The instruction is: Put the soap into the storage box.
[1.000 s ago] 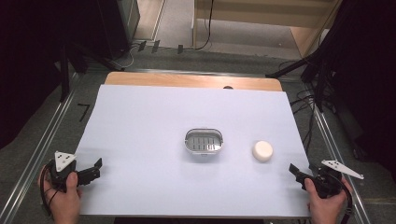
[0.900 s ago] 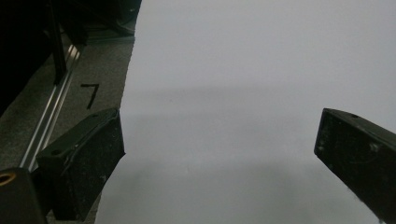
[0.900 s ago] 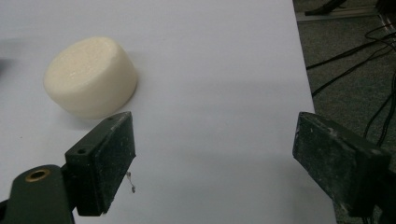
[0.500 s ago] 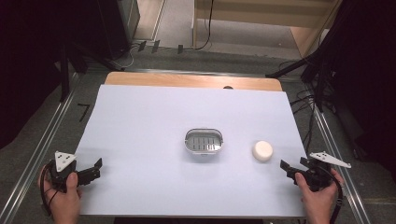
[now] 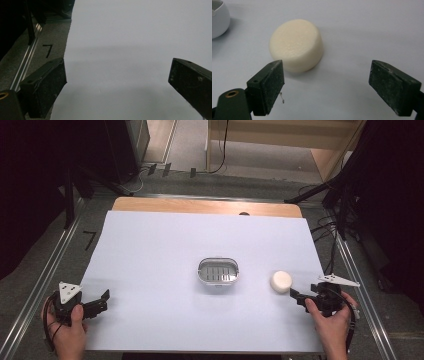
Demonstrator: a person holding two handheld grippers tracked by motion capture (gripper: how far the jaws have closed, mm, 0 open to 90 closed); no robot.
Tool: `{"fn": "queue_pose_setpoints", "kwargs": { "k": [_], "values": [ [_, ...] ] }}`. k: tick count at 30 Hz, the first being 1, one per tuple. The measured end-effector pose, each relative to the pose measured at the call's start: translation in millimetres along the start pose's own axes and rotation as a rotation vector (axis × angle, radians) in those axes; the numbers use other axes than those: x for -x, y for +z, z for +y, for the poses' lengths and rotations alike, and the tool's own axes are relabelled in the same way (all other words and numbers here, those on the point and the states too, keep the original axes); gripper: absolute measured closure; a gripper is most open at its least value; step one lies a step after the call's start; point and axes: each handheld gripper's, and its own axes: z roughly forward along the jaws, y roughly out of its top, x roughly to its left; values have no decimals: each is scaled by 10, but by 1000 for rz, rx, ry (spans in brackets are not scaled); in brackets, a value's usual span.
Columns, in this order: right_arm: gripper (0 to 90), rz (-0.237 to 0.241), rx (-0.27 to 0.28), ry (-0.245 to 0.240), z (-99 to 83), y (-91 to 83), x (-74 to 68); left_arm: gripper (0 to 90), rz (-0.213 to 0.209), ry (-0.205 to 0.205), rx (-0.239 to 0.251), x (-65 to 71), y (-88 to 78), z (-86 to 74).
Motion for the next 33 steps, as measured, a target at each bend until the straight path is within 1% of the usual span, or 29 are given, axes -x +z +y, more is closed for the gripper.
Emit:
{"fn": "queue_pose_setpoints", "kwargs": {
  "k": [4, 6, 9, 10, 12, 14, 16, 21, 22, 24, 27, 30, 33],
  "values": [
    [128, 10, -22, -10, 55, 50, -48, 21, -1, 3, -3, 0, 1, 1],
    [127, 9, -35, -2, 81, 72, -71, 21, -1, 1, -3, 1, 2, 1],
    [101, 16, -50, 5, 118, 107, -110, 21, -3, 0, -3, -1, 3, 1],
    [96, 19, -51, -2, 126, 117, -116, 21, -3, -1, -3, -1, 3, 1],
    [82, 17, -61, 1, 145, 141, -144, 21, -3, -1, -3, -2, 2, 1],
    [81, 28, -64, -7, 159, 168, -168, 21, -2, -2, -1, -3, 3, 0],
    [80, 22, -72, -10, 171, 194, -197, 21, -1, -2, -3, -2, 3, 1],
    [83, 29, -80, -12, 195, 267, -254, 21, -2, -2, -2, -2, 2, 1],
    [88, 30, -79, -19, 198, 282, -263, 21, -2, -2, -2, -2, 2, 1],
    [103, 23, -86, -15, 209, 303, -294, 21, -3, -2, -2, -3, 3, 1],
    [127, 4, -95, -28, 223, 348, -329, 21, -2, -2, -3, -2, 3, 1],
    [134, -10, -110, -18, 236, 390, -353, 21, -4, -4, -2, -3, 4, 1],
    [137, -20, -121, -21, 244, 435, -378, 21, -3, -5, -2, -3, 4, 1]
  ]
}}
